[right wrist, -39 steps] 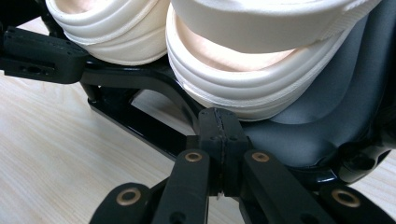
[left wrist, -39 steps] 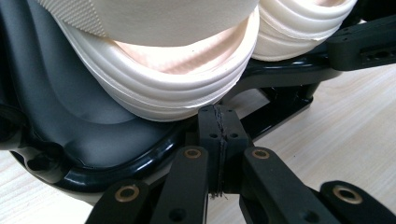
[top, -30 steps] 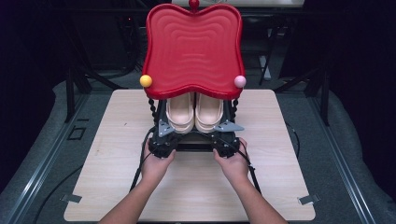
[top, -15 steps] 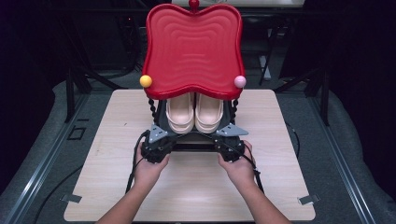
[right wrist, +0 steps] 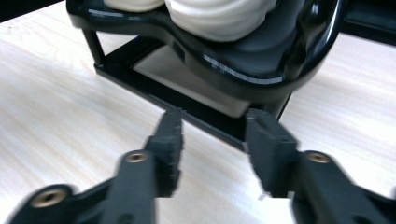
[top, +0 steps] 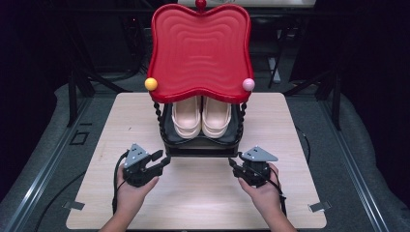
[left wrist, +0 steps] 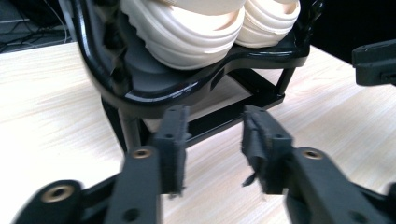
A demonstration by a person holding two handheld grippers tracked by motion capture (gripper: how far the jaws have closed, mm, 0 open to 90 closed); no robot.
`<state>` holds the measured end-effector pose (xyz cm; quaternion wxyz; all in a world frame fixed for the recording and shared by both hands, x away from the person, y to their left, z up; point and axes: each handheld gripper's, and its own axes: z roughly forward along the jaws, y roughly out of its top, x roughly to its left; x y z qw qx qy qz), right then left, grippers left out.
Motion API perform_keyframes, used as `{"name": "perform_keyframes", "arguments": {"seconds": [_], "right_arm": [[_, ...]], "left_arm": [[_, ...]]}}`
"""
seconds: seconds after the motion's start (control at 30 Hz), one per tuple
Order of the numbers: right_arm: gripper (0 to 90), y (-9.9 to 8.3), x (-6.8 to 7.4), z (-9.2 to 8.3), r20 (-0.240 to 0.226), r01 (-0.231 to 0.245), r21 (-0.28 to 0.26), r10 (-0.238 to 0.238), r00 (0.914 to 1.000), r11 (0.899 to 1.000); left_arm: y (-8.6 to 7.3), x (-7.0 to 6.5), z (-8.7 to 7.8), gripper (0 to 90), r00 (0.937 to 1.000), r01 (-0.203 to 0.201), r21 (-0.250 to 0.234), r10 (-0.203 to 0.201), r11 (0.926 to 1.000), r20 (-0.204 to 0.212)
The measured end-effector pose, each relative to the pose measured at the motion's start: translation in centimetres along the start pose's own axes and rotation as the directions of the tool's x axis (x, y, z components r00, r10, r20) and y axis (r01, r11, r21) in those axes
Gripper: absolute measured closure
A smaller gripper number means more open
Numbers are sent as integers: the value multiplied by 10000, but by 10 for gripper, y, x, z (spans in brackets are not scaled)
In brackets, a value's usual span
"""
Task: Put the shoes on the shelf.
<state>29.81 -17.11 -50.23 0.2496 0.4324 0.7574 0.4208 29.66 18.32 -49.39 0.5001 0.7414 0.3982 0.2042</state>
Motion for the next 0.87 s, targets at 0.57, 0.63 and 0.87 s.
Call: {"name": "perform_keyframes", "arguments": {"seconds": [0.57, 0.63, 0.87], "right_arm": [[403, -28, -9, -16, -337, -142, 411, 156, 9993, 9991], [396, -33, -11, -18, -292, -248, 340, 258, 9992, 9991], [407, -60, -22, -12, -531, -1033, 257, 1046, 9931, 9943]], "left_arm": [[-50, 30, -29, 425, 9980, 320, 735, -279, 9968, -572], [-56, 33, -28, 418, 9980, 372, 1052, -316, 9938, -539], [-72, 36, -20, 426, 9985, 540, 1310, -528, 9899, -131]]}}
